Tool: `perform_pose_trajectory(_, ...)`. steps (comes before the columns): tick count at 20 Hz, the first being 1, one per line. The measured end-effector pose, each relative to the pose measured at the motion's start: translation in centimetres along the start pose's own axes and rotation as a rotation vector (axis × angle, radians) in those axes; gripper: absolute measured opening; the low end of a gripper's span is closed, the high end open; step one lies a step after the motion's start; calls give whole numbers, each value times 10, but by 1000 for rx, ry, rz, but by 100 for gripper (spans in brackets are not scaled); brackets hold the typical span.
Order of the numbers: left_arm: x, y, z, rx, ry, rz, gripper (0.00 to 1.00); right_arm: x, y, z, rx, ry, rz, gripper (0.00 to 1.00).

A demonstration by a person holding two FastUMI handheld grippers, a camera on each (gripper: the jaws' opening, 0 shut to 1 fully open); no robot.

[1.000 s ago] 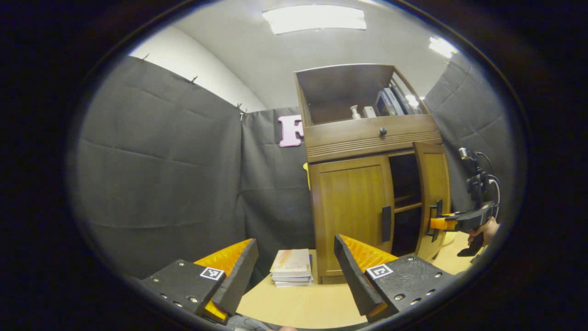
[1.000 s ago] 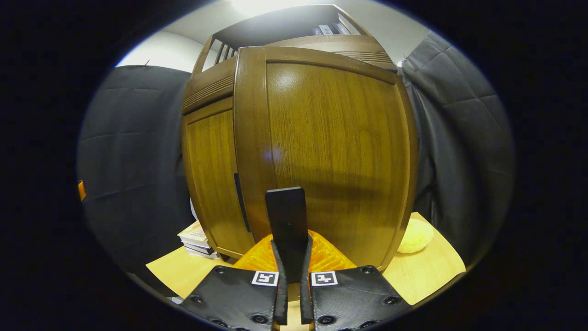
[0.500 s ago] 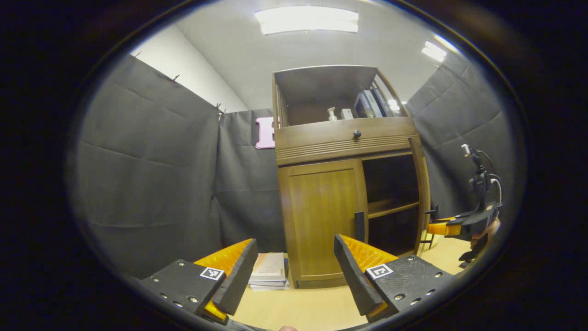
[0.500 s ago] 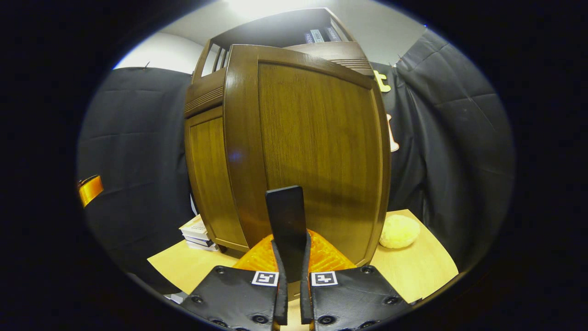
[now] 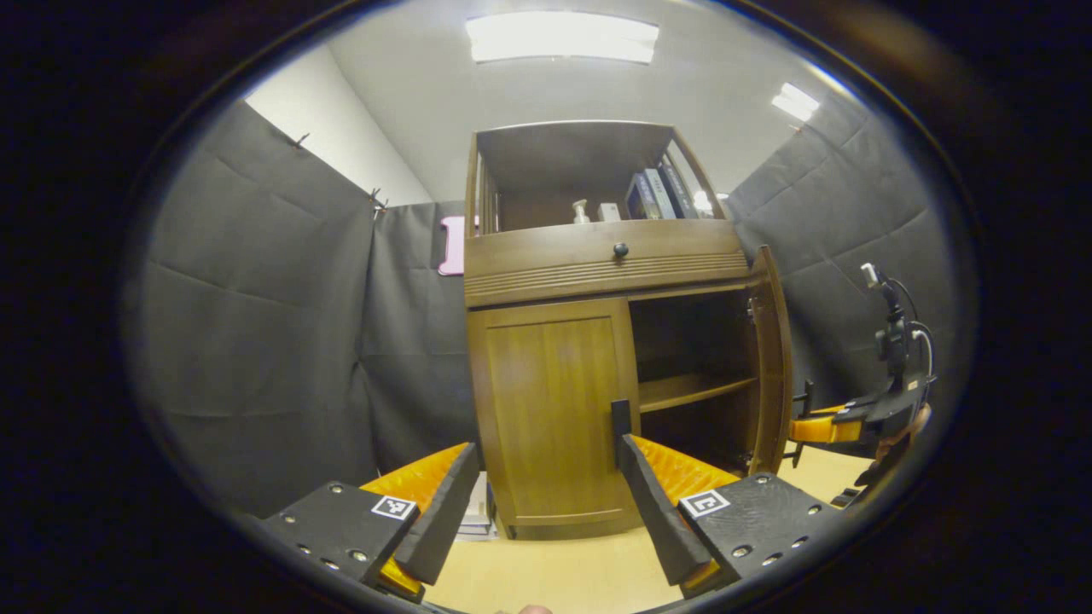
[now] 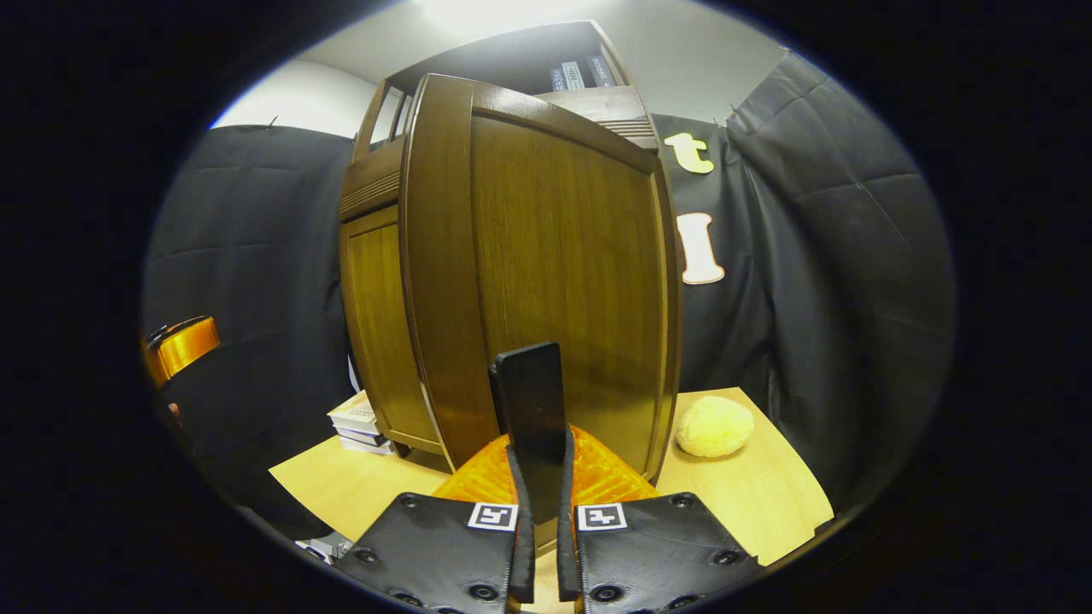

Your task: Open the right door of the double-door shoe cabinet with the right hand, and open the left door with the left hand.

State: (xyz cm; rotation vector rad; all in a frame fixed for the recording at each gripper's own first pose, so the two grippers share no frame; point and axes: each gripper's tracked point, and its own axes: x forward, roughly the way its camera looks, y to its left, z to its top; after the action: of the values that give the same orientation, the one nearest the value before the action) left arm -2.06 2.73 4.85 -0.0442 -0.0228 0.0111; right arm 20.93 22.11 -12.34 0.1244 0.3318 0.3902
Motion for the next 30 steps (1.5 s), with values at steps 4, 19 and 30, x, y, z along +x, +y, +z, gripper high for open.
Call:
perform_pose_trajectory(4, -1, -1, 5, -11, 8, -38, 98, 1, 2, -3, -15, -7, -48, 12)
perform_pose_trajectory(19, -5, -14, 3, -15, 34, -182, 98, -17, 0, 16, 29, -25, -274, 4)
perform_pose_trajectory(30, 36, -10, -10, -28, 31, -181, 96, -32, -16, 34, 61, -118, -371, 13)
